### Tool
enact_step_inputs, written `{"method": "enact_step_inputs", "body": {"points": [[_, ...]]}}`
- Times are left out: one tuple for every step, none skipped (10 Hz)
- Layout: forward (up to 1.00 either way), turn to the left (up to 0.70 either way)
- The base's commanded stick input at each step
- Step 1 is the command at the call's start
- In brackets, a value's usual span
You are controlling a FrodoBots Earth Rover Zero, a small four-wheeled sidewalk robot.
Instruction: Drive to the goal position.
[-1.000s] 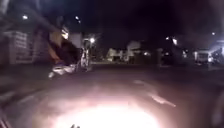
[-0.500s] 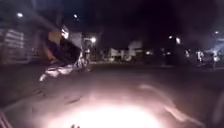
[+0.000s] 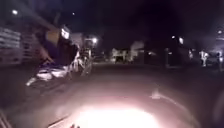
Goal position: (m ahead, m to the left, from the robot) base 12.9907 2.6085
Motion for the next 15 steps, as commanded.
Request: {"method": "enact_step_inputs", "body": {"points": [[1.0, 0.0], [1.0, 0.0], [1.0, 0.0], [1.0, 0.0], [1.0, 0.0], [1.0, 0.0], [1.0, 0.0], [1.0, 0.0], [1.0, 0.0], [1.0, 0.0], [1.0, 0.0], [1.0, -0.21], [1.0, -0.27], [1.0, -0.14], [1.0, 0.0]]}}
